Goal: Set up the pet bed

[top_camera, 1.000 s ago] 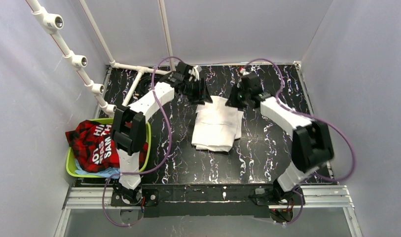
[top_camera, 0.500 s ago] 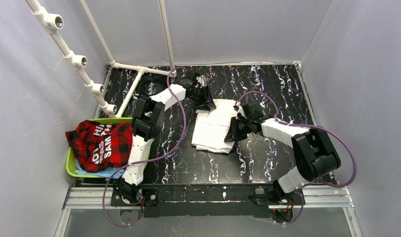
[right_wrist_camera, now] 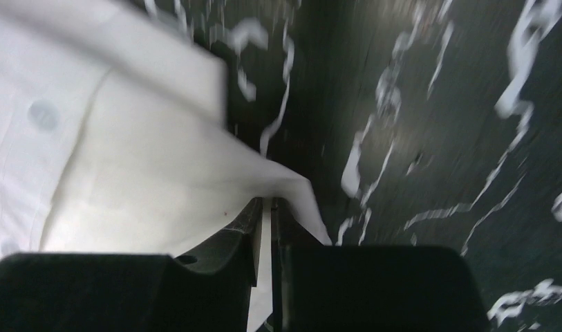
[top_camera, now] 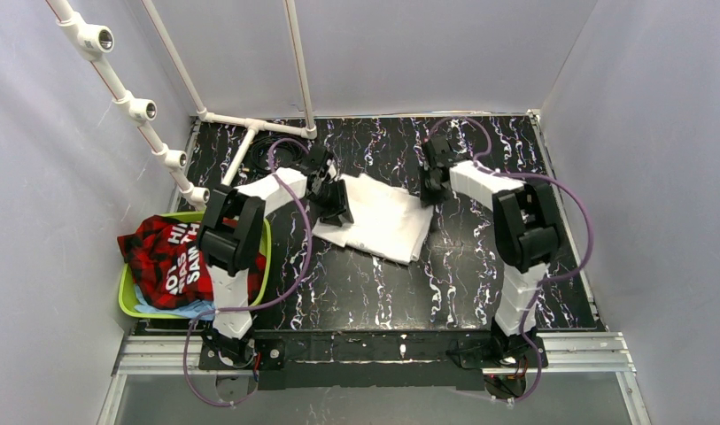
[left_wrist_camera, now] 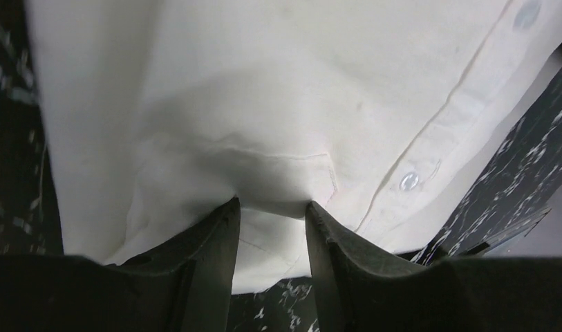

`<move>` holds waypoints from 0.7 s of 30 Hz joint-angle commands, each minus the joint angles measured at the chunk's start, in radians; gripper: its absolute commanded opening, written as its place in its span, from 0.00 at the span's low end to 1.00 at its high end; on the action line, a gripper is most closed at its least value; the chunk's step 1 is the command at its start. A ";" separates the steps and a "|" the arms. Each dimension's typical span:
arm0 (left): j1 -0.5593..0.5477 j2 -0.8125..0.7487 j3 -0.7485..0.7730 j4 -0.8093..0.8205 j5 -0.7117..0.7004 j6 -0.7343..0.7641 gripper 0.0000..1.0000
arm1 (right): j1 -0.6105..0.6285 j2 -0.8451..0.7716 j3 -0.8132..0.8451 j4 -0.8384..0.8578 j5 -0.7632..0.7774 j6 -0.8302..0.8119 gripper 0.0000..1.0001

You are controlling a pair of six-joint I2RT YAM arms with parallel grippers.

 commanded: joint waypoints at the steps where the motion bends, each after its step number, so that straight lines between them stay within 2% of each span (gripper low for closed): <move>1: 0.003 -0.109 -0.125 -0.105 -0.075 0.069 0.43 | -0.040 0.071 0.205 0.026 0.079 0.014 0.22; 3: 0.007 -0.157 -0.124 -0.111 -0.076 0.088 0.49 | -0.062 0.028 0.191 0.020 0.039 0.065 0.41; 4: 0.010 -0.173 -0.108 -0.122 -0.075 0.100 0.53 | -0.072 -0.003 0.159 0.026 0.015 0.082 0.55; 5: 0.013 -0.185 -0.079 -0.136 -0.072 0.113 0.57 | -0.078 -0.043 0.124 0.032 -0.007 0.100 0.65; 6: 0.018 -0.193 -0.047 -0.151 -0.071 0.125 0.61 | -0.085 -0.094 0.079 0.036 -0.031 0.122 0.73; 8: 0.028 -0.199 0.007 -0.175 -0.082 0.138 0.69 | -0.095 -0.162 -0.023 0.054 -0.116 0.162 0.81; 10: 0.046 -0.191 0.048 -0.199 -0.116 0.138 0.73 | -0.099 -0.213 -0.134 0.089 -0.211 0.192 0.84; 14: 0.086 -0.153 0.078 -0.235 -0.183 0.122 0.73 | -0.099 -0.283 -0.341 0.246 -0.368 0.257 0.84; 18: 0.122 -0.119 0.069 -0.268 -0.280 0.085 0.68 | -0.091 -0.315 -0.471 0.412 -0.464 0.363 0.79; 21: 0.133 -0.090 0.056 -0.264 -0.283 0.083 0.60 | -0.068 -0.288 -0.475 0.394 -0.451 0.377 0.74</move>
